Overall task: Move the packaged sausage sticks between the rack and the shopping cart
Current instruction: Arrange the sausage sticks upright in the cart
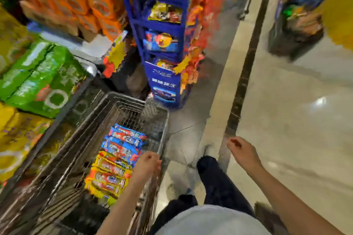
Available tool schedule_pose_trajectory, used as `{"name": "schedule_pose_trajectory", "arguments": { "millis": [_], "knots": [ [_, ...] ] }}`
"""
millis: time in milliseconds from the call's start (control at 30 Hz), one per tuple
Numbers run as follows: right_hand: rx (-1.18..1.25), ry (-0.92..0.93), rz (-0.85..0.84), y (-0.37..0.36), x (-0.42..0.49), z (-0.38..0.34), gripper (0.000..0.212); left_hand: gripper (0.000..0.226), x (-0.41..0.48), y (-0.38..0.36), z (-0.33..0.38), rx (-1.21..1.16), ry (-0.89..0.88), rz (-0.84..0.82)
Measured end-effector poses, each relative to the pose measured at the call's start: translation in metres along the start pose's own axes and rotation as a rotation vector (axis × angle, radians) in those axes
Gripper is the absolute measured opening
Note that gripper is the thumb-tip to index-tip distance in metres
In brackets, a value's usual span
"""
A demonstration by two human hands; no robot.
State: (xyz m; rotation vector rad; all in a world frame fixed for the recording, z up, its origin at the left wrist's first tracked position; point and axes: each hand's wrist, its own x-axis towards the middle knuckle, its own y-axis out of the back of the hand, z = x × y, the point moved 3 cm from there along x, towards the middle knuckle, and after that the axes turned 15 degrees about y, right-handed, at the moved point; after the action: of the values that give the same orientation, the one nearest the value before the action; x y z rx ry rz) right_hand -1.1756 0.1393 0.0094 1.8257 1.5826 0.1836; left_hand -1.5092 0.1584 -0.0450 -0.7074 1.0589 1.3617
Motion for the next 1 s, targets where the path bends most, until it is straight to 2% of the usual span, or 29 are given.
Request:
{"name": "schedule_pose_trajectory", "arguments": {
  "millis": [67,167,333,533,767,1000],
  "knots": [
    [0.049,-0.081,0.072,0.018,-0.012,0.023,0.010,0.020,-0.002,-0.027,0.021,0.117,-0.014,-0.044],
    [0.113,-0.174,0.174,0.040,-0.029,0.061,0.021,0.024,0.000,-0.074,0.051,0.293,-0.052,-0.058],
    [0.160,-0.320,0.268,0.076,-0.044,0.106,0.009,0.027,0.013,-0.161,0.104,0.543,-0.095,-0.136],
    [0.206,-0.418,0.292,0.127,0.000,0.150,0.011,0.021,0.018,-0.267,0.174,0.637,-0.096,-0.185],
    [0.192,-0.314,0.208,0.226,0.120,0.154,0.019,0.016,0.019,-0.361,0.288,0.570,-0.158,-0.169],
    [0.102,-0.137,0.034,0.279,0.237,0.120,0.013,0.016,0.039,-0.378,0.350,0.400,-0.129,-0.117]
  ]
}}
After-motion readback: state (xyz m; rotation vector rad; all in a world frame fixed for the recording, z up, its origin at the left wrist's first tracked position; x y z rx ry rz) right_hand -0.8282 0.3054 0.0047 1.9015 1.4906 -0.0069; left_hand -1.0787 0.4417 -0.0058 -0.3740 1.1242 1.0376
